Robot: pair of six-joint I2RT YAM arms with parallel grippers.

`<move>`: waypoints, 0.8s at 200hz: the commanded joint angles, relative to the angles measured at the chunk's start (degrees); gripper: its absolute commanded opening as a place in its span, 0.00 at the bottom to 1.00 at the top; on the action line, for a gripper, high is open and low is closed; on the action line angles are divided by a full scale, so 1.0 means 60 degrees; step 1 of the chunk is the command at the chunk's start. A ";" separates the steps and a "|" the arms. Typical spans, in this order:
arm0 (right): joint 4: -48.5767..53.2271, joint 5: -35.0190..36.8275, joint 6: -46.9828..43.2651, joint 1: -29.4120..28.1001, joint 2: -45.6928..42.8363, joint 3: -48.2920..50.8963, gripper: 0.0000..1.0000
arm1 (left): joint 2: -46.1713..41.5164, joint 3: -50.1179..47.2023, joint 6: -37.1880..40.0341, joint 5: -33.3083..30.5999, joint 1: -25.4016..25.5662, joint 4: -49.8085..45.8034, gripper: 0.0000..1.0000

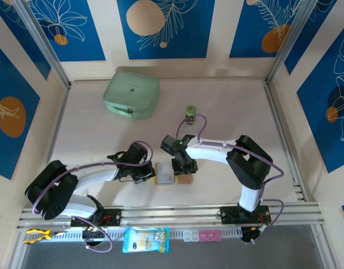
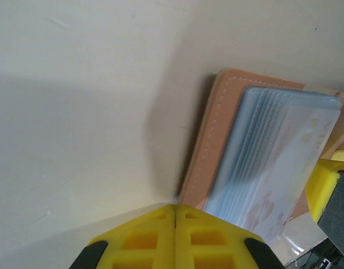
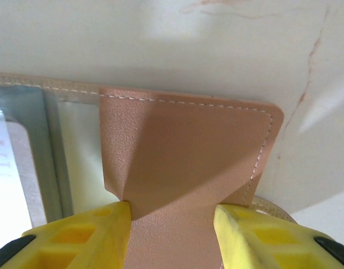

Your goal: Take the credit cards out of the card holder

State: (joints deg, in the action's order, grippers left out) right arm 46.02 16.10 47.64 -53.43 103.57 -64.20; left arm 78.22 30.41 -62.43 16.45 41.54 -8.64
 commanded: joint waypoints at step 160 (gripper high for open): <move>-0.0482 -0.1051 0.0059 0.0442 -0.1982 0.0725 0.45 | 0.0440 0.1723 0.0431 -0.0603 0.0974 -0.0471 0.00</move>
State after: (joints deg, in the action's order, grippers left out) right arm 45.32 15.33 48.38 -52.29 94.85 -61.34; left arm 79.70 40.10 -59.66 13.91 46.98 -12.56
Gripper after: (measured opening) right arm 0.466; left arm 0.044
